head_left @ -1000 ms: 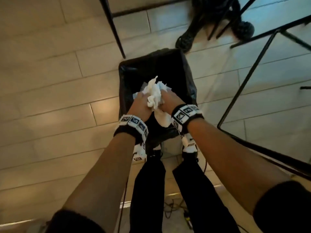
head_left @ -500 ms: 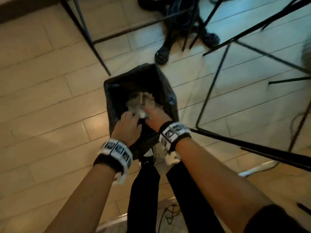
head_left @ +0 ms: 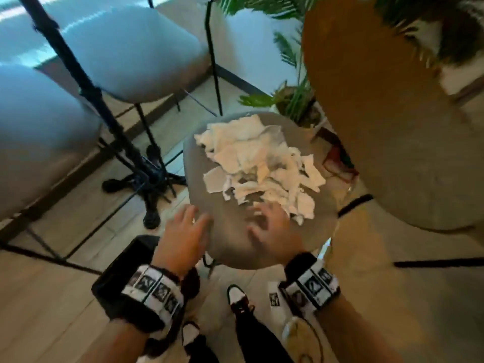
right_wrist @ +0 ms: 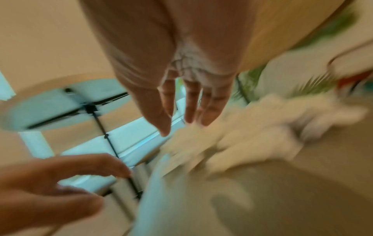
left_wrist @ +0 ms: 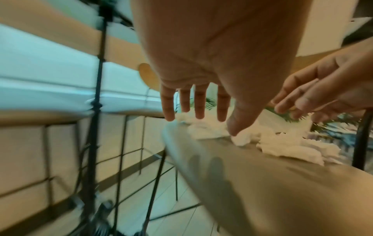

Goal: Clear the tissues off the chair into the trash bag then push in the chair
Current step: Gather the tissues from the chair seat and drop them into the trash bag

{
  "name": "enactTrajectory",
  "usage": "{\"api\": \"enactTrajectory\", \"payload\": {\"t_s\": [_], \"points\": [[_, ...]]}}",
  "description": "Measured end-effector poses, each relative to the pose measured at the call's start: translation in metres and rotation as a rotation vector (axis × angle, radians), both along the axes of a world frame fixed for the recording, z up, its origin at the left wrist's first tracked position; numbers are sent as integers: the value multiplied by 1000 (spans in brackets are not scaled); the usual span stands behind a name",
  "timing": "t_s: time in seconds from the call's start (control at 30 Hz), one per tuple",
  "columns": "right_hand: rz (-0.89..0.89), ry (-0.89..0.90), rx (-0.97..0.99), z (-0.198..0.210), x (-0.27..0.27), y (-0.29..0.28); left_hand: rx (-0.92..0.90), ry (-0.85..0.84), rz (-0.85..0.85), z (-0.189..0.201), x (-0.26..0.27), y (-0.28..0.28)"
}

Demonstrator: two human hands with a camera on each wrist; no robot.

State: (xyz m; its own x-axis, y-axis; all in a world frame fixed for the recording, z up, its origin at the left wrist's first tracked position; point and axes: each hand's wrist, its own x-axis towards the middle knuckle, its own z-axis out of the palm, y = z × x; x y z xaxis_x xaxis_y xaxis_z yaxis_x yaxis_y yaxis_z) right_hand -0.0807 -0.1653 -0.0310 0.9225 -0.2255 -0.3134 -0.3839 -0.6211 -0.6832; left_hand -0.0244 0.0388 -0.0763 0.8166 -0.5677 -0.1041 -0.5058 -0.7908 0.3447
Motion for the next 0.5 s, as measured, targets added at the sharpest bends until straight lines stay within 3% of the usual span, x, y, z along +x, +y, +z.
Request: {"api": "enactTrajectory", "payload": {"t_s": [0.1, 0.27, 0.4, 0.5], "points": [[-64, 146, -275, -6, 20, -66, 61, -37, -115, 17, 40, -60], [112, 353, -181, -36, 30, -90, 268, 23, -150, 10, 74, -117], [120, 246, -279, -45, 35, -86, 393, 97, -162, 4, 78, -129], [128, 110, -330, -52, 34, -85, 358, 129, -155, 7, 68, -132]]}}
